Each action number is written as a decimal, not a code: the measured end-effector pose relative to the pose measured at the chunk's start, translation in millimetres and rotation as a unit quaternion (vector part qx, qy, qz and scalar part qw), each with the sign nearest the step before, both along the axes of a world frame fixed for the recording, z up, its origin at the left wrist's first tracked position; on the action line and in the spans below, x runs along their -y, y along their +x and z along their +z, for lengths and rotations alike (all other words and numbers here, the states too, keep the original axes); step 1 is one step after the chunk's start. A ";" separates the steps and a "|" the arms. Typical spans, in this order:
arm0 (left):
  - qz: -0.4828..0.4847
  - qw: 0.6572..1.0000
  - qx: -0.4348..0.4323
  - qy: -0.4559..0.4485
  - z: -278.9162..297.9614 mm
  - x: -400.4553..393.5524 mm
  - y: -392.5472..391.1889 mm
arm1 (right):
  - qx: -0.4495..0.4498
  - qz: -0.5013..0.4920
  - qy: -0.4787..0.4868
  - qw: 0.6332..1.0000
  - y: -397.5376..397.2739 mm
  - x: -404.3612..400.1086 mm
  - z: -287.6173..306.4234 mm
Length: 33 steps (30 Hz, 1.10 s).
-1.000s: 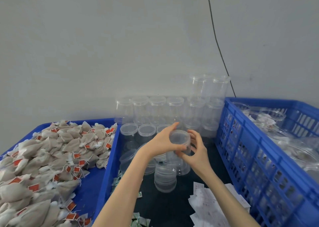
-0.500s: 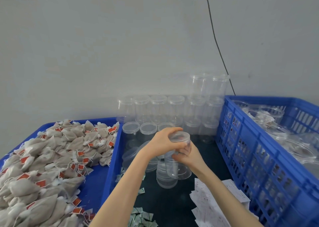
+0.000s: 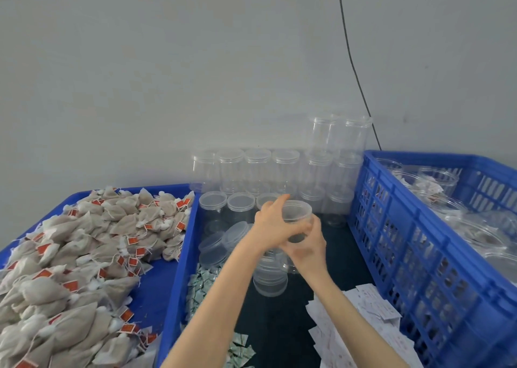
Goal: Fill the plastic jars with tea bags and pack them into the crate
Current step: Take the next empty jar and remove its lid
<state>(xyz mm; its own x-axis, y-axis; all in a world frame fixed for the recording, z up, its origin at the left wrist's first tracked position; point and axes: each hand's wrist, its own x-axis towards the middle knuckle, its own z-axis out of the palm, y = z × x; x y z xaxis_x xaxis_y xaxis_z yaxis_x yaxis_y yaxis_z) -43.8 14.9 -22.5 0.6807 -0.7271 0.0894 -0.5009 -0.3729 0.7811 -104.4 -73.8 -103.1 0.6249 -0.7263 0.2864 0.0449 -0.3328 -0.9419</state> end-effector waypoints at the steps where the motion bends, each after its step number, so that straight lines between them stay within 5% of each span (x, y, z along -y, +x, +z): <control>1: -0.046 0.999 -0.010 0.008 4.2 -8.7 5.5 | -0.002 0.003 0.013 1.000 -3.3 4.7 0.8; 10: -0.153 0.987 -0.011 0.043 20.1 -32.2 25.6 | -0.030 0.097 -0.008 0.995 -11.7 -7.4 9.3; 14: 0.055 0.972 0.158 0.165 10.8 -21.2 16.2 | -0.062 0.027 -0.143 0.987 -10.8 -26.5 8.0; 17: 0.164 0.945 0.176 0.223 3.8 -12.6 2.5 | -0.081 -0.021 -0.222 0.971 -8.7 -32.4 7.1; 21: -0.054 0.972 0.063 0.218 5.8 -20.9 14.9 | -0.106 -0.005 -0.200 0.974 -12.2 -29.5 4.1; 25: -0.216 0.946 0.059 0.234 21.9 -41.4 31.8 | -0.106 0.008 -0.216 0.971 -21.6 -24.0 3.6; 33: 0.041 0.948 0.099 0.300 20.5 -32.2 23.0 | -0.076 -0.037 -0.280 0.956 -22.2 -37.9 2.6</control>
<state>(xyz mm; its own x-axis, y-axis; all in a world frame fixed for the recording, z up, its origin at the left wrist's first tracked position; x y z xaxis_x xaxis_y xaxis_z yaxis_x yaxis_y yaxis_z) -20.8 47.1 -2.1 0.7502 -0.6326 -0.1923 -0.5652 -0.7645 0.3100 -126.6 -35.8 -100.4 0.6428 -0.5302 0.5529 -0.1225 -0.7836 -0.6091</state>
